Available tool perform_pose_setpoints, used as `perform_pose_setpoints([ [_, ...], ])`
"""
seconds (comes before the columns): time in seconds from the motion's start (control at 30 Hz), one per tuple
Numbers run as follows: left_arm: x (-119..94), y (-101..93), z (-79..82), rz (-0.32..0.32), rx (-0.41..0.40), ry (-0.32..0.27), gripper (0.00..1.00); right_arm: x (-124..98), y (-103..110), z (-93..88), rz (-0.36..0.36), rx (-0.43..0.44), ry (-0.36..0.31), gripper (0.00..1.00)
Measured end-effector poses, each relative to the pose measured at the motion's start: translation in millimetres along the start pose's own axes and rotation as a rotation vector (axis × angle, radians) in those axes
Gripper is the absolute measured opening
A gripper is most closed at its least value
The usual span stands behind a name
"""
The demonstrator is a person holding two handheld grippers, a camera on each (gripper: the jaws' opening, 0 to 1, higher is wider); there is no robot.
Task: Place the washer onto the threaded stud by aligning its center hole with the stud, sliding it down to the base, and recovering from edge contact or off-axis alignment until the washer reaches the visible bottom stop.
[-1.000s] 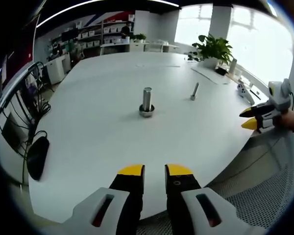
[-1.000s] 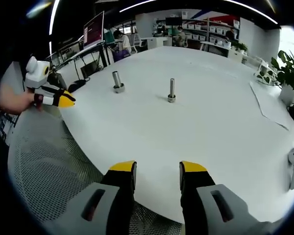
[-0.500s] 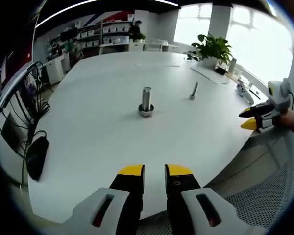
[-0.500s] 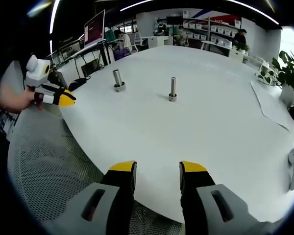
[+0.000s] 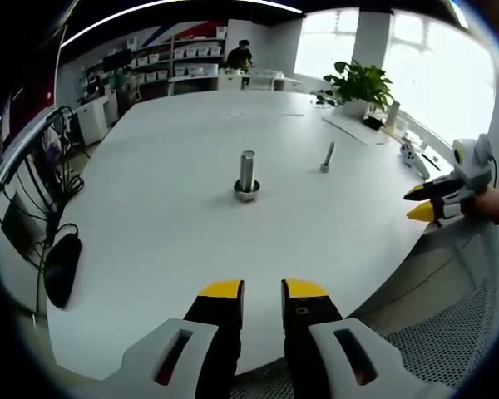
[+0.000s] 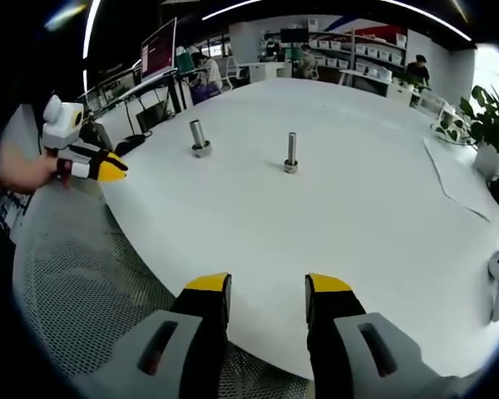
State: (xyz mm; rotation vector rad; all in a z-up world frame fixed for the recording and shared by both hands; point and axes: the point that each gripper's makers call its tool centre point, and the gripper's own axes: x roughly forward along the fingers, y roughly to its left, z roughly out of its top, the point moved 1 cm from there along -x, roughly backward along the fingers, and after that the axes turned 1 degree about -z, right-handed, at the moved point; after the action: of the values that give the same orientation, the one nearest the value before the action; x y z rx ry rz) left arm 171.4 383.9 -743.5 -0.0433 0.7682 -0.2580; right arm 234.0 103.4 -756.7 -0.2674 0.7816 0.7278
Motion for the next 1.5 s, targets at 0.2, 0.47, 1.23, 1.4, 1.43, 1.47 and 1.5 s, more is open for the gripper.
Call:
perform_pose_setpoints([
  [0.2, -0.2, -0.2, 1.4, -0.001, -0.003, -0.008, 0.16, 0.8, 0.0, -1.2, 0.002, -0.005, 0.006, 0.38],
  [0.47, -0.3, 0.5, 2.9, 0.000, -0.002, -0.017, 0.16, 0.5, 0.3, -0.9, 0.004, -0.004, 0.003, 0.38],
  [1.23, -2.0, 3.4, 9.0, 0.007, -0.018, -0.057, 0.16, 2.7, 2.8, -2.3, 0.024, -0.004, 0.018, 0.39],
  [1.4, -1.5, 2.0, 8.7, 0.002, -0.014, -0.054, 0.16, 2.2, 2.5, -1.4, 0.021, 0.004, 0.011, 0.39],
  [1.43, -1.8, 2.3, 8.8, 0.005, -0.014, -0.054, 0.16, 2.3, 2.3, -1.7, 0.020, 0.004, 0.013, 0.39],
  [1.47, -1.8, 2.5, 8.7, 0.005, -0.016, -0.054, 0.16, 2.5, 2.1, -2.2, 0.018, 0.003, 0.017, 0.39],
  [1.5, -1.8, 2.3, 8.7, 0.004, -0.017, -0.055, 0.16, 2.6, 1.8, -2.6, 0.016, 0.001, 0.019, 0.39],
])
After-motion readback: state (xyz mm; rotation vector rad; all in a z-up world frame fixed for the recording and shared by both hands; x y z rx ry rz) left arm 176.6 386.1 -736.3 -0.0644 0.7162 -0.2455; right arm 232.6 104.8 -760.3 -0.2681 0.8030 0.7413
